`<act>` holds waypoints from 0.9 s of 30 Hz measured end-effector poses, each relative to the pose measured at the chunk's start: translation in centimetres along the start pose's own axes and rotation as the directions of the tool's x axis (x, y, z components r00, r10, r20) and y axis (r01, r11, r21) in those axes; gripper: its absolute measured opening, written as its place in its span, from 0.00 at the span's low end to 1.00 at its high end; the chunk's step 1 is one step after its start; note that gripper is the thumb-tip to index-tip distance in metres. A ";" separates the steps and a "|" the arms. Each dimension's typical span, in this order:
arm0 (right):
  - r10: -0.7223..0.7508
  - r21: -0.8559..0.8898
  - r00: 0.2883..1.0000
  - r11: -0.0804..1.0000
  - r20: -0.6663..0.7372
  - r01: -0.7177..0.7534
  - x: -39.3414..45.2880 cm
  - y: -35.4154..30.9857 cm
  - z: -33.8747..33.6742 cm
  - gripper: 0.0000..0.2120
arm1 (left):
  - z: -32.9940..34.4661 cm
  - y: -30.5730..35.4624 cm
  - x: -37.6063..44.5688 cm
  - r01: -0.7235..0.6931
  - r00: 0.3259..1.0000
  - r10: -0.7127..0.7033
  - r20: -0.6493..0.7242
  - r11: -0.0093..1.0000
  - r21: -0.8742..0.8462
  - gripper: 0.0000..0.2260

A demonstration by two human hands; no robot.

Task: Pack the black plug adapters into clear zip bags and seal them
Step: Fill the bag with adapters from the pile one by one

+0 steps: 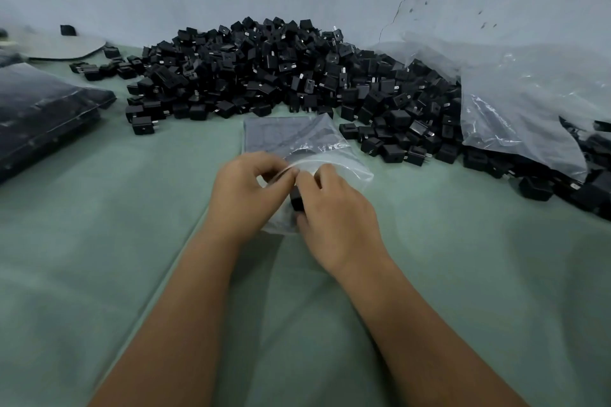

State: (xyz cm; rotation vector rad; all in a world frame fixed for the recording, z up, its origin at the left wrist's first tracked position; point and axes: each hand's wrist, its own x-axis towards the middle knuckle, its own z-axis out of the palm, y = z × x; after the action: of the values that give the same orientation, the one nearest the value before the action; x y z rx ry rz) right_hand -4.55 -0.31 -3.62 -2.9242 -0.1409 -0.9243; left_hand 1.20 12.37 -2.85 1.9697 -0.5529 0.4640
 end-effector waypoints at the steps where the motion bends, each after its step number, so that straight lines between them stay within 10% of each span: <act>1: -0.015 0.017 0.999 1.000 0.029 0.014 -0.1 0.0 0.2 0.18 | -0.1 0.1 0.0 0.000 1.000 0.000 -0.001 1.000 -0.014 0.04; 22: 0.061 0.185 0.985 0.978 0.164 -0.092 0.2 0.6 0.7 0.11 | 0.3 1.4 -0.9 -0.247 0.967 0.253 -0.013 0.956 0.160 0.05; 27: 0.054 0.067 0.919 0.994 0.390 -0.086 2.5 0.9 1.3 0.08 | 0.3 1.5 -0.8 -0.278 0.960 0.277 0.032 0.949 0.150 0.11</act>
State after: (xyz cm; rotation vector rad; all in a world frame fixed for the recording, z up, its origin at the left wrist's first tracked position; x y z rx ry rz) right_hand -1.69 -0.94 -3.32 -2.9717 -0.0910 -0.3083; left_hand -0.31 11.65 -2.32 2.0498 -0.8290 0.6889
